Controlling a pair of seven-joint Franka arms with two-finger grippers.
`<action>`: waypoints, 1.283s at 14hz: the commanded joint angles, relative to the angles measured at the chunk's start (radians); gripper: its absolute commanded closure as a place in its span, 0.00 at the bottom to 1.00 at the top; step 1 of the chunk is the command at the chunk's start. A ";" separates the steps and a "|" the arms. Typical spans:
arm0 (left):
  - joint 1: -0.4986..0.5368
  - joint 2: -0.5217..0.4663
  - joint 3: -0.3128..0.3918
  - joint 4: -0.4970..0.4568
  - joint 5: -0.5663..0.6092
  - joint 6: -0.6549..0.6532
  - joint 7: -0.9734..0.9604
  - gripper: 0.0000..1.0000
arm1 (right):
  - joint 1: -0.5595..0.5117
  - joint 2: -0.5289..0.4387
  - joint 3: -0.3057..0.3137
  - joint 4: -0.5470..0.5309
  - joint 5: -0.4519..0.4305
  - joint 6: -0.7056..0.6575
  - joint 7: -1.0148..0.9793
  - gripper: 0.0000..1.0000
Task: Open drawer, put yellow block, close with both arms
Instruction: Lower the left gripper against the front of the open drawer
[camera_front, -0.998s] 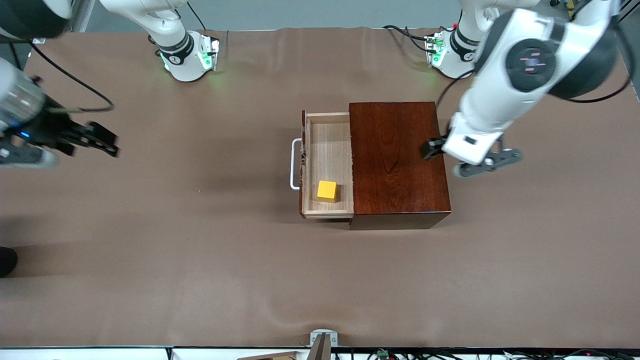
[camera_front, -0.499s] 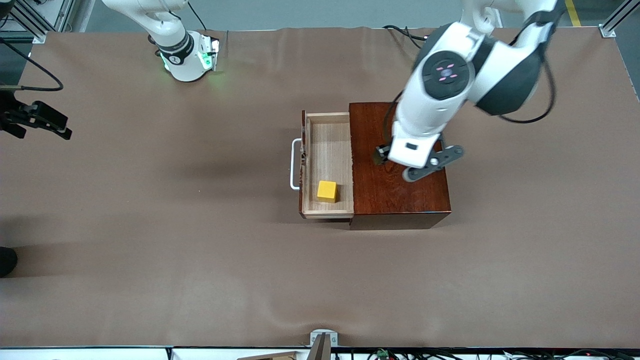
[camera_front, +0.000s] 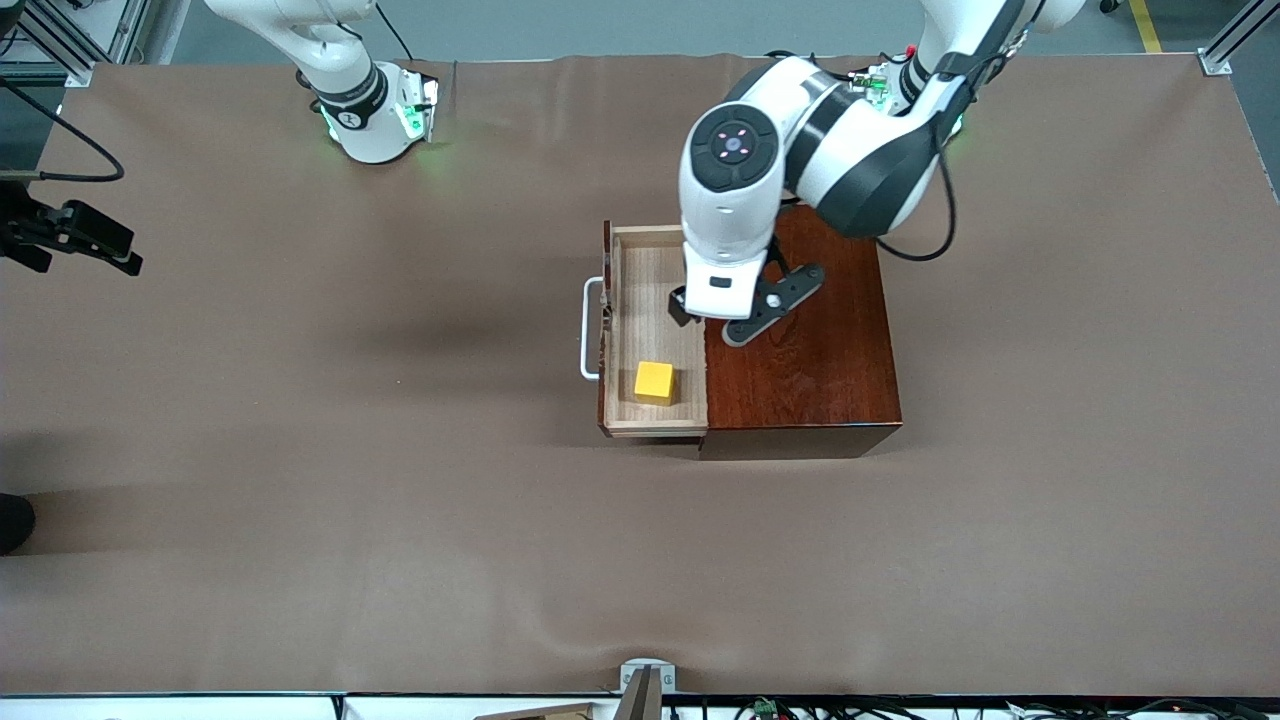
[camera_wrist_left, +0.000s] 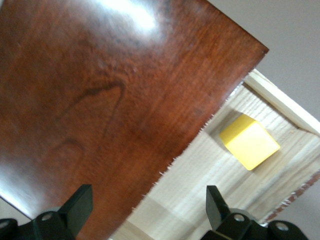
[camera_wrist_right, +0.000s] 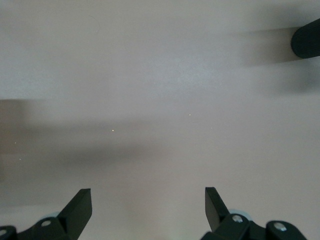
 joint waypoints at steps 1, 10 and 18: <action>-0.052 0.053 0.006 0.065 0.028 0.047 -0.138 0.00 | -0.020 -0.019 0.018 -0.012 -0.011 -0.004 0.000 0.00; -0.168 0.123 0.008 0.065 0.028 0.230 -0.611 0.00 | -0.023 -0.018 0.016 0.014 -0.008 -0.010 0.006 0.00; -0.239 0.241 0.024 0.154 0.028 0.368 -0.989 0.00 | -0.028 -0.016 0.018 0.014 -0.006 -0.010 0.006 0.00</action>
